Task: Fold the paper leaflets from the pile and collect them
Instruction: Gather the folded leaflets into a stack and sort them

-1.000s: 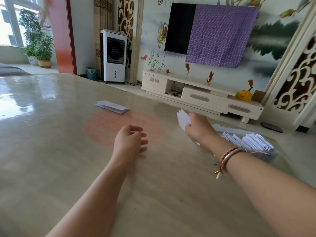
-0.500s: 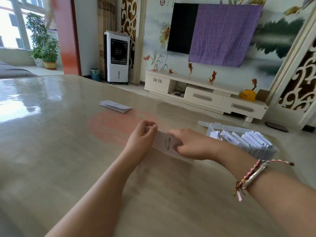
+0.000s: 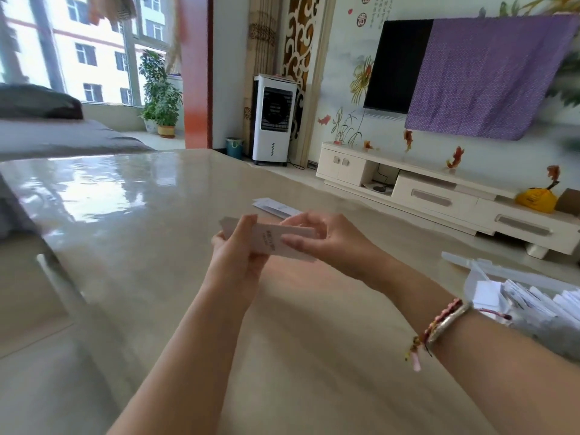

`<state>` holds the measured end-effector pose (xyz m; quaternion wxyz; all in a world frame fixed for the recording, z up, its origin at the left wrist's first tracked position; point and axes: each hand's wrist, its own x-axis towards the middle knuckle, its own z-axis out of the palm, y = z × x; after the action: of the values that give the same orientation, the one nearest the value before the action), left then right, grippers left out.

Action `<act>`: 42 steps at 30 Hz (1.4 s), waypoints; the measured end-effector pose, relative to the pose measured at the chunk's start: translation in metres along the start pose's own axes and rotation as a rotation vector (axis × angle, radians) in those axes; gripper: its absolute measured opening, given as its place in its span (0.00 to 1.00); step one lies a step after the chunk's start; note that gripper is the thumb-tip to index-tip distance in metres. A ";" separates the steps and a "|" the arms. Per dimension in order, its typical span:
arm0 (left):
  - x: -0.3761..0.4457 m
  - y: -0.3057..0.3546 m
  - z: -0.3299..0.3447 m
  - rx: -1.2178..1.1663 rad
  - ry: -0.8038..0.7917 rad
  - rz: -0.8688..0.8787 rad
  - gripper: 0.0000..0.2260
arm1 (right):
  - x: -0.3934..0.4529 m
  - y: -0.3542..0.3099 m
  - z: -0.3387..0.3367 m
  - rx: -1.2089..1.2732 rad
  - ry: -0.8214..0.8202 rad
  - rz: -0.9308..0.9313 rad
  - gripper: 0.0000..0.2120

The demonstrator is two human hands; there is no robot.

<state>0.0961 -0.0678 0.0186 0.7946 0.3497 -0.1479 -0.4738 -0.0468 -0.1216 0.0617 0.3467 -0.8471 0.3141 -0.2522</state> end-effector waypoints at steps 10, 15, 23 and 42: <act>0.040 0.025 -0.040 -0.090 0.272 0.199 0.16 | 0.112 0.067 0.021 -0.334 0.081 0.001 0.21; 0.050 0.023 -0.042 0.008 0.263 0.197 0.16 | 0.159 0.095 0.021 -0.560 0.179 0.196 0.32; 0.049 0.017 -0.042 0.204 0.297 0.294 0.24 | 0.167 0.105 0.023 -0.999 0.139 0.098 0.15; -0.065 -0.030 0.022 0.269 -0.037 0.101 0.14 | -0.058 0.016 -0.094 -0.186 0.795 -0.025 0.07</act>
<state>0.0306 -0.0309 0.0197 0.7606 0.4364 -0.2421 -0.4153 -0.1522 -0.1304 0.0967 0.1170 -0.7151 0.4349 -0.5346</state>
